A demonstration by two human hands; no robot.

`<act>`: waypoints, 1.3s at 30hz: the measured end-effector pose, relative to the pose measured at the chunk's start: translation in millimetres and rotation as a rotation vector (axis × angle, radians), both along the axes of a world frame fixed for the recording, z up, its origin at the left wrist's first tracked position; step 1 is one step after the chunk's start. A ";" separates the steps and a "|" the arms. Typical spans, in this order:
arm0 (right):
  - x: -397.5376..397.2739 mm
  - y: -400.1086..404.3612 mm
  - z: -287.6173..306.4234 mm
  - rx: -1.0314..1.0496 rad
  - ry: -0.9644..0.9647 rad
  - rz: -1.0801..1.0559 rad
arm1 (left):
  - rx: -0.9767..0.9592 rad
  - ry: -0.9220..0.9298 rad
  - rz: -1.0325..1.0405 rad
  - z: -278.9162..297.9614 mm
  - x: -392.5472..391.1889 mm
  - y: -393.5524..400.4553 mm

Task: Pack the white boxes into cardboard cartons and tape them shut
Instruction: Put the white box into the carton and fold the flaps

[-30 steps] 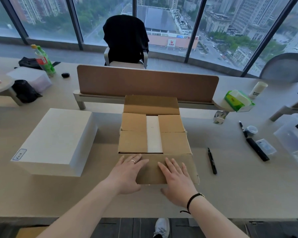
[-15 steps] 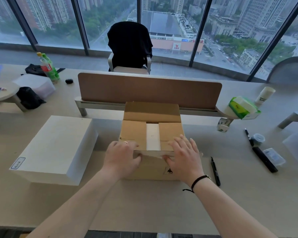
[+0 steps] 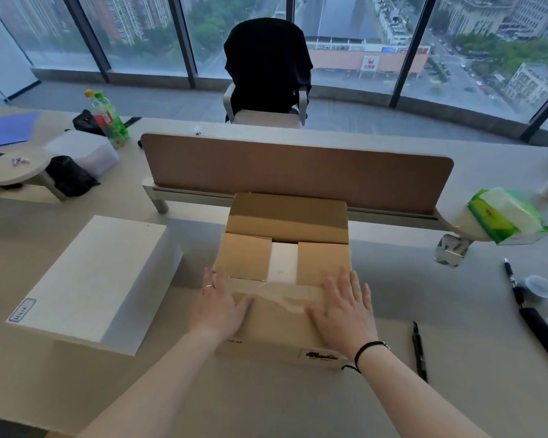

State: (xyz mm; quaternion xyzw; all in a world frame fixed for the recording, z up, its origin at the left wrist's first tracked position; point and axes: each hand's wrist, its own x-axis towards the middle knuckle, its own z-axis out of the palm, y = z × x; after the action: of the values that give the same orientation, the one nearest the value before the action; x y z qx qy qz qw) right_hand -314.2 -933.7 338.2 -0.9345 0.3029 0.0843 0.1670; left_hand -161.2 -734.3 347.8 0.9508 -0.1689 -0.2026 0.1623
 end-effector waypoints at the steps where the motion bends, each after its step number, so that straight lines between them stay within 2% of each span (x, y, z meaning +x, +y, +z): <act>1: 0.5 -1.9 -4.1 0.017 0.014 -0.001 | 0.004 0.001 0.009 -4.1 0.9 -2.3; 7: 8.5 -2.6 -14.6 0.007 0.019 -0.041 | 0.069 -0.046 0.029 -17.5 5.4 -10.1; 12: 10.3 -1.2 -17.1 0.004 0.022 -0.069 | 0.011 -0.028 0.023 -17.0 31.8 -26.6; 15: 7.2 1.0 -18.7 0.000 0.018 -0.090 | -0.085 0.052 0.026 -15.8 57.7 -37.0; 18: 9.0 2.7 -16.8 -0.008 0.036 -0.105 | -0.262 0.170 0.089 -9.8 88.5 -50.5; 23: 35.8 -9.8 -8.0 0.027 0.000 -0.225 | -0.572 0.379 0.329 6.0 129.8 -83.2; 26: 60.0 -31.5 -5.3 0.186 -0.110 -0.382 | -0.724 0.451 0.439 8.8 141.5 -89.2; 28: 77.5 -49.5 3.3 0.398 -0.264 -0.536 | -0.797 0.445 0.470 8.7 144.6 -87.6; 31: 96.0 -72.6 15.6 0.707 -0.508 -0.772 | -0.794 0.422 0.466 8.9 145.0 -78.5; 35: 98.2 -86.1 20.7 0.901 -0.678 -0.930 | -0.864 0.441 0.541 14.3 141.6 -65.3; 39: 82.6 -81.4 30.9 1.077 -0.794 -1.005 | -0.941 0.440 0.522 16.4 128.7 -51.2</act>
State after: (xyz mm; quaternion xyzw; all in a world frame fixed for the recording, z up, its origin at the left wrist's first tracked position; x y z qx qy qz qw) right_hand -231.6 -1015.1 369.1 -0.4409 0.5205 -0.2025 0.7026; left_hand -32.6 -785.4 364.2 0.7221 0.0369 -0.2519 0.6433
